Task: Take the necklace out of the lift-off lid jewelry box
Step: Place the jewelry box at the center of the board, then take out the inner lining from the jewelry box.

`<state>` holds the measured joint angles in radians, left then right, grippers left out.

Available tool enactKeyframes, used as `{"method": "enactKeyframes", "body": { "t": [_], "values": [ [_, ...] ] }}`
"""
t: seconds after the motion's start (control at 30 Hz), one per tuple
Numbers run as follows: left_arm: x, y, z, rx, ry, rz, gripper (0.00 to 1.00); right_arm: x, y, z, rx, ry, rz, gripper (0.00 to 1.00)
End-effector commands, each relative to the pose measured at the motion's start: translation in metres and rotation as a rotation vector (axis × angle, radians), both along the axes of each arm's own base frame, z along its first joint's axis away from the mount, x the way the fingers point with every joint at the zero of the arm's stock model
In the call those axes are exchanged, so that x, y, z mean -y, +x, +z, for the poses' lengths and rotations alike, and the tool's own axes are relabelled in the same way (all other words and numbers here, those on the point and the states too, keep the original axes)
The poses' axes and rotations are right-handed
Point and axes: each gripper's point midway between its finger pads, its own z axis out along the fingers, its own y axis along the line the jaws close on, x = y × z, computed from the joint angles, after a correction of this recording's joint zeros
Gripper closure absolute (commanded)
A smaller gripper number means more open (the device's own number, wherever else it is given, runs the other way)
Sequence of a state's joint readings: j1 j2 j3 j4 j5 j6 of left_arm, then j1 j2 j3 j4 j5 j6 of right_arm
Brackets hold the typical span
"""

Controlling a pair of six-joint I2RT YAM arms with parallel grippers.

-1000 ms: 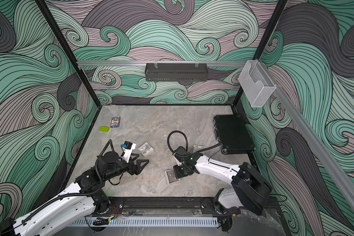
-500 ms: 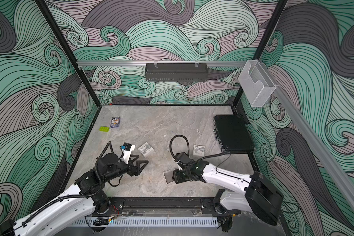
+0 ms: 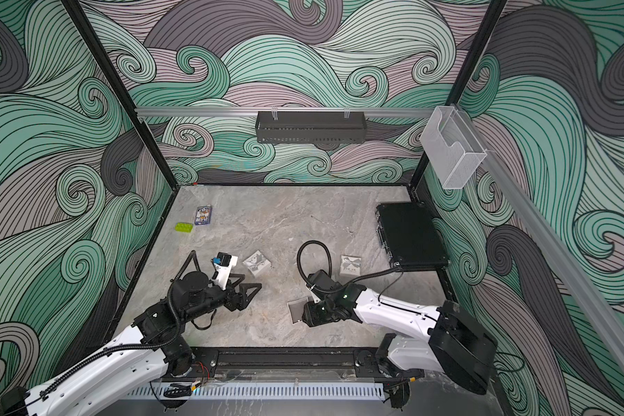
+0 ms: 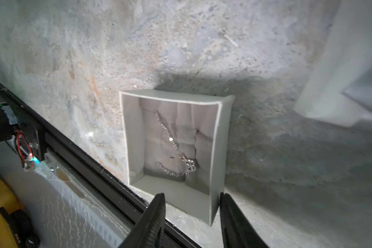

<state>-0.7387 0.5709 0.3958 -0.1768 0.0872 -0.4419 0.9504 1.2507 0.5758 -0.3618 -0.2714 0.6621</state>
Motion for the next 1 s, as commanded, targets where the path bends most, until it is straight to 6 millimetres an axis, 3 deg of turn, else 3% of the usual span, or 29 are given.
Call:
{"method": "enactKeyframes", "body": {
  "t": [0.0, 0.27, 0.43, 0.53, 0.97],
  "values": [
    [-0.006, 0.003, 0.007, 0.017, -0.015, 0.034, 0.17, -0.028, -0.001, 0.018, 0.002, 0.108, 0.062, 0.54],
    [-0.008, 0.003, 0.007, 0.017, -0.012, 0.041, 0.17, -0.057, -0.005, 0.034, -0.001, 0.205, 0.163, 0.53],
    [-0.011, 0.003, 0.007, 0.021, -0.009, 0.052, 0.17, -0.031, 0.010, 0.039, 0.157, -0.023, 0.256, 0.57],
    [-0.013, 0.004, 0.007, 0.023, -0.009, 0.067, 0.17, -0.028, 0.014, 0.042, 0.198, -0.066, 0.323, 0.58],
    [-0.020, 0.003, 0.009, 0.036, -0.007, 0.093, 0.18, -0.043, 0.013, 0.001, 0.163, -0.207, 0.454, 0.58]
  ]
}}
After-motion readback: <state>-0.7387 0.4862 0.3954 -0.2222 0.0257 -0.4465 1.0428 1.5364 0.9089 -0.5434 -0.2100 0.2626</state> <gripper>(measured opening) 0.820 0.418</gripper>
